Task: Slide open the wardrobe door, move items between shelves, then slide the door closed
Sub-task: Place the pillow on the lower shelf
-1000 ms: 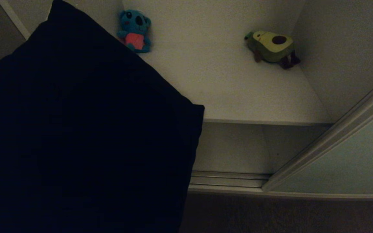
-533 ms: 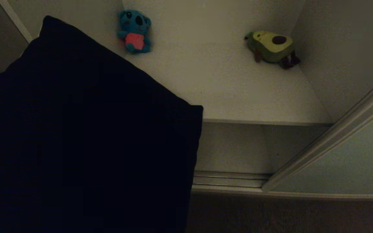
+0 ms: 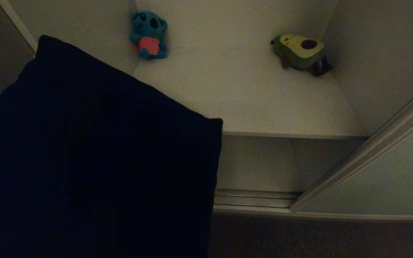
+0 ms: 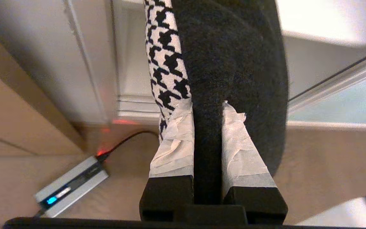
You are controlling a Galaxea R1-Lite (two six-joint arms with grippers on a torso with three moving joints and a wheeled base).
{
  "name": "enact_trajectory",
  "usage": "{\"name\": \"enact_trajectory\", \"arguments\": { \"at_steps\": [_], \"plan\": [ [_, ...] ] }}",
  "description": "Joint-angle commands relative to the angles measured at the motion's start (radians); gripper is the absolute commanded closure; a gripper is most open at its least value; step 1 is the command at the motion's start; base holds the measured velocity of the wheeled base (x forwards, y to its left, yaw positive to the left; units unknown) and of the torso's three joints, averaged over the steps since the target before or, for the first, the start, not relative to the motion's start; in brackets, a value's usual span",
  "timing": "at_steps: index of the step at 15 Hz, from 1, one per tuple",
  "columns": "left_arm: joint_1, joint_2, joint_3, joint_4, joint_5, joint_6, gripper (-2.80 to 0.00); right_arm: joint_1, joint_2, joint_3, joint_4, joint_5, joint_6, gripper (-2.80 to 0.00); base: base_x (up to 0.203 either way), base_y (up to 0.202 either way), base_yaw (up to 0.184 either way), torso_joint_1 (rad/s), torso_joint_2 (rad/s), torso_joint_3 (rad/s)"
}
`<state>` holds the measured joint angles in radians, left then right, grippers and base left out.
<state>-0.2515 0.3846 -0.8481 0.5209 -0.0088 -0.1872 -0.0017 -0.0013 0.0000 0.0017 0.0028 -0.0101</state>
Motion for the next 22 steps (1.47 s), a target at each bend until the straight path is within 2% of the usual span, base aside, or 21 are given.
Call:
{"name": "enact_trajectory", "arguments": {
  "at_steps": [1,3,4,15,22],
  "plan": [
    [0.002,-0.01,0.053,-0.001,0.006,0.016,0.0,0.0,0.001,0.004,0.0,0.0,-0.001,0.0,0.0,0.0,0.0,0.0,0.0,0.0],
    [0.003,-0.025,0.093,0.002,0.023,0.099,0.0,0.0,0.001,0.003,0.0,0.0,-0.001,0.0,0.0,0.0,0.0,0.0,0.0,0.0],
    [0.008,-0.029,0.102,-0.007,0.023,0.115,0.0,0.0,0.001,0.003,0.0,0.0,-0.001,0.0,0.0,0.0,0.0,0.0,0.0,0.0],
    [0.034,-0.003,0.069,-0.013,-0.002,0.115,0.0,0.0,0.001,0.003,0.0,0.0,-0.001,0.0,0.0,0.0,0.0,0.0,0.0,0.0],
    [0.034,0.014,0.044,-0.015,-0.002,0.112,0.0,0.0,0.001,0.003,0.0,0.0,-0.001,0.0,-0.175,0.0,-0.001,-0.001,0.0,0.003]
  ]
}}
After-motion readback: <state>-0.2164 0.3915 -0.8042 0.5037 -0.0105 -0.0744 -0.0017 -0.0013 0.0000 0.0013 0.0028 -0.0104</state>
